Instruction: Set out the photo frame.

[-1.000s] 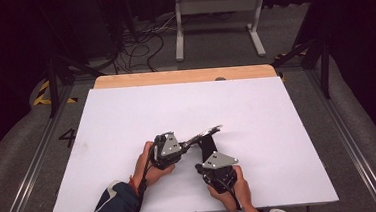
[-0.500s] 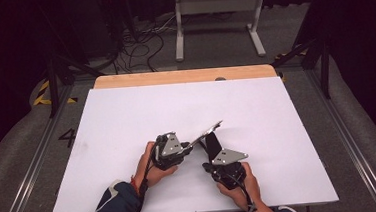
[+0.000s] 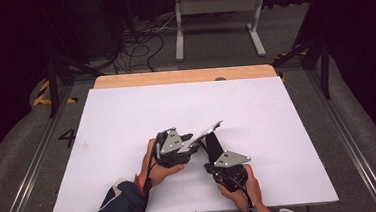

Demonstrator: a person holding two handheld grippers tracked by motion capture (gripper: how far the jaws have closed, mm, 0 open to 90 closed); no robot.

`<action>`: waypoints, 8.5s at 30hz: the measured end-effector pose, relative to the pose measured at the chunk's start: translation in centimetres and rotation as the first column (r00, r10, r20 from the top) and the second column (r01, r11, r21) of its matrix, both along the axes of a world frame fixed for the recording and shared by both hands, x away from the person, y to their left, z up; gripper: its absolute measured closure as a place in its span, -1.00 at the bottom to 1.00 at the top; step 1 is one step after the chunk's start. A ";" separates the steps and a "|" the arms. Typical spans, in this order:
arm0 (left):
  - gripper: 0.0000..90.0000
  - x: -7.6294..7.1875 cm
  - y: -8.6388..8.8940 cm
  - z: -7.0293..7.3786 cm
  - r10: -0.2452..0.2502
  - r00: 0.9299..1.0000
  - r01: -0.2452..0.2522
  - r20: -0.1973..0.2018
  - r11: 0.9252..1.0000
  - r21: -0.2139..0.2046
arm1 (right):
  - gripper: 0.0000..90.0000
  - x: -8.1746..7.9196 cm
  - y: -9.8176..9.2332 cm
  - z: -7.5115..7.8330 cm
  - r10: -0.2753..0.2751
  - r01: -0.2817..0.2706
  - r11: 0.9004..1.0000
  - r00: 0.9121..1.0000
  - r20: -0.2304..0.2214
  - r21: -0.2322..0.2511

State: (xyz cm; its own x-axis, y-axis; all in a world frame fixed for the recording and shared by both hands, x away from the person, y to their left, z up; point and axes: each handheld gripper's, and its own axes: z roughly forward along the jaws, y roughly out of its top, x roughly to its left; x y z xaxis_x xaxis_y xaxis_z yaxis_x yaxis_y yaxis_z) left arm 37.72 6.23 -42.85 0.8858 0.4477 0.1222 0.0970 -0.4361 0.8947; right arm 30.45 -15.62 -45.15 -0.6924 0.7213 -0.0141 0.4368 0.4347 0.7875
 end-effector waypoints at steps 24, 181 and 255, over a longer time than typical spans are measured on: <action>0.68 -1.9 -0.1 0.7 0.011 0.999 -0.013 0.031 0.998 0.067 | 1.00 0.2 -1.5 0.9 0.015 -0.016 0.999 1.000 0.019 0.038; -0.65 -6.4 10.1 -3.0 0.155 0.981 -0.134 -0.113 0.975 0.179 | 0.45 4.0 0.3 0.4 -0.151 0.138 0.967 0.988 0.044 0.213; -0.60 0.4 7.1 -1.3 0.121 0.981 -0.108 -0.151 0.989 0.097 | 0.43 2.8 -2.8 1.9 -0.026 0.019 0.992 0.998 0.056 0.122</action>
